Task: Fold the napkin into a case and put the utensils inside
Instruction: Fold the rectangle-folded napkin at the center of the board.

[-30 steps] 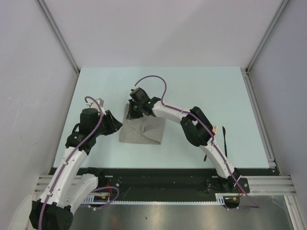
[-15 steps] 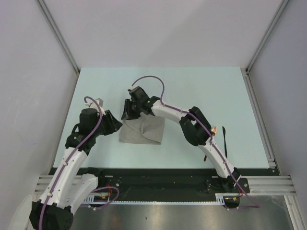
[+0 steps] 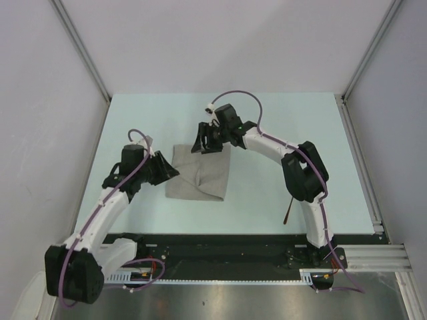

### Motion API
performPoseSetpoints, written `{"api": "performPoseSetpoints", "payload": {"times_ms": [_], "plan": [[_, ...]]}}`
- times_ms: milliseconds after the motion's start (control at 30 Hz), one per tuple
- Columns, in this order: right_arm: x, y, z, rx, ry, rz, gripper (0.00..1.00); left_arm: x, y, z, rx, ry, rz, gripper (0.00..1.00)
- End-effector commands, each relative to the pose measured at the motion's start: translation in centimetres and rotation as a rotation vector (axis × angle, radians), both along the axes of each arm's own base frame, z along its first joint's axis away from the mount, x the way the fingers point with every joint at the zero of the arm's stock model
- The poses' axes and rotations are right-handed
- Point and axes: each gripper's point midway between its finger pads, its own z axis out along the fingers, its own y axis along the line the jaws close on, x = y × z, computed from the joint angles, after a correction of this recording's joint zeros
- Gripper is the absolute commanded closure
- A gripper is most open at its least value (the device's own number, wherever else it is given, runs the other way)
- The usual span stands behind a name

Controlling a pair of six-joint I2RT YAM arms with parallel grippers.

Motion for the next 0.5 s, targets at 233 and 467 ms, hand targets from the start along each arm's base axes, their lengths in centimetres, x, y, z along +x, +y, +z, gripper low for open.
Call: {"api": "performPoseSetpoints", "payload": {"times_ms": [233,467], "plan": [[0.3,-1.9,-4.0,0.010,0.000,0.045,0.57,10.5,-3.3,-1.1,-0.102,0.094,0.063,1.00],[0.8,-2.4,-5.6,0.070,0.047,0.036,0.68,14.4,-2.4,-7.9,0.002,0.242,0.136,1.00]]}}
